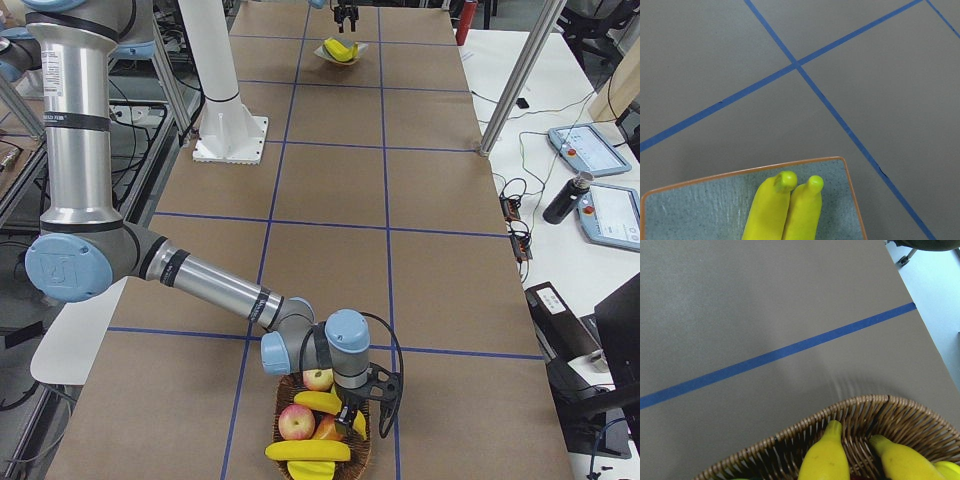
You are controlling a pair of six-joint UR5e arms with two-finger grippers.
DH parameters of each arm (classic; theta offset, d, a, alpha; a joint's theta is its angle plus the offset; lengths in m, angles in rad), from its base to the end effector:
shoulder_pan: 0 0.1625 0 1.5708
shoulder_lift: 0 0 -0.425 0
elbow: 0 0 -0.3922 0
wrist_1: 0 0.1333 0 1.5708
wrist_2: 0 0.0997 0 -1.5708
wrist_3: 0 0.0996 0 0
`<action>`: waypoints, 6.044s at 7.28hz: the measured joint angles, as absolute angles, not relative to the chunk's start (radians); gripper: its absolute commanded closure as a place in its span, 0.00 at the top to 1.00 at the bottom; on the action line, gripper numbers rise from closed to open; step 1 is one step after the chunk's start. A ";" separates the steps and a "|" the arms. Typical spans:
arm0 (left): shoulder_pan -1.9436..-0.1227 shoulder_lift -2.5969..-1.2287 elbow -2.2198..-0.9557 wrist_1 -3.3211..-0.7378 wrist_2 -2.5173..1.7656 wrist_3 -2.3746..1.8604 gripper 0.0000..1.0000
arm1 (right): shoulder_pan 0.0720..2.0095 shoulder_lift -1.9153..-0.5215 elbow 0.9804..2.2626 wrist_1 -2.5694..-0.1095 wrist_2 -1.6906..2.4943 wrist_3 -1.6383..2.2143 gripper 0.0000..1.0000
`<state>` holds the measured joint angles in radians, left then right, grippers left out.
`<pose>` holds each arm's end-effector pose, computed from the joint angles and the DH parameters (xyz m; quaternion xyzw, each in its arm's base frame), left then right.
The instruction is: Transfer all bananas from basket to plate
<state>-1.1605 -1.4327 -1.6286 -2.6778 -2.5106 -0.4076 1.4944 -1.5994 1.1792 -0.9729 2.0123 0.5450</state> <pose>0.1247 -0.4194 0.5600 0.2449 0.5360 0.2234 0.7764 0.0554 -0.4656 0.8183 0.0158 -0.2341 0.2067 0.9498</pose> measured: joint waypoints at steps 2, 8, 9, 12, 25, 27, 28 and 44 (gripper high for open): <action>-1.160 -1.440 -1.625 -2.677 -2.511 -0.408 1.00 | 1.475 -1.600 1.182 -0.972 1.999 0.557 0.00; -1.160 -1.491 -1.564 -2.674 -2.513 -0.415 1.00 | 1.533 -1.611 1.305 -0.987 1.892 0.395 0.00; -1.160 -1.503 -1.573 -2.674 -2.515 -0.460 1.00 | 1.556 -1.594 1.338 -1.024 1.890 0.363 0.00; -1.159 -1.641 -1.593 -2.665 -2.515 -0.722 1.00 | 1.569 -1.483 1.539 -1.358 1.936 0.356 0.00; -0.650 -2.190 -1.678 -2.732 -2.091 -1.327 1.00 | 1.038 -1.158 1.781 -0.878 2.349 1.592 0.00; -0.623 -2.187 -1.678 -2.753 -2.087 -1.327 1.00 | 0.934 -1.100 1.830 -0.846 2.319 1.691 0.00; -0.616 -2.187 -1.679 -2.756 -2.086 -1.327 1.00 | 0.884 -1.071 1.841 -0.844 2.272 1.725 0.00; -0.717 -1.571 -1.929 -2.784 -2.099 -1.084 0.00 | 0.984 -1.238 1.911 -1.108 2.041 1.474 1.00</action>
<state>-0.7170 -1.5706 -1.9286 -2.7844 -2.0988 -1.0837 0.9844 -1.2379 1.9111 -1.1085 2.0406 1.4741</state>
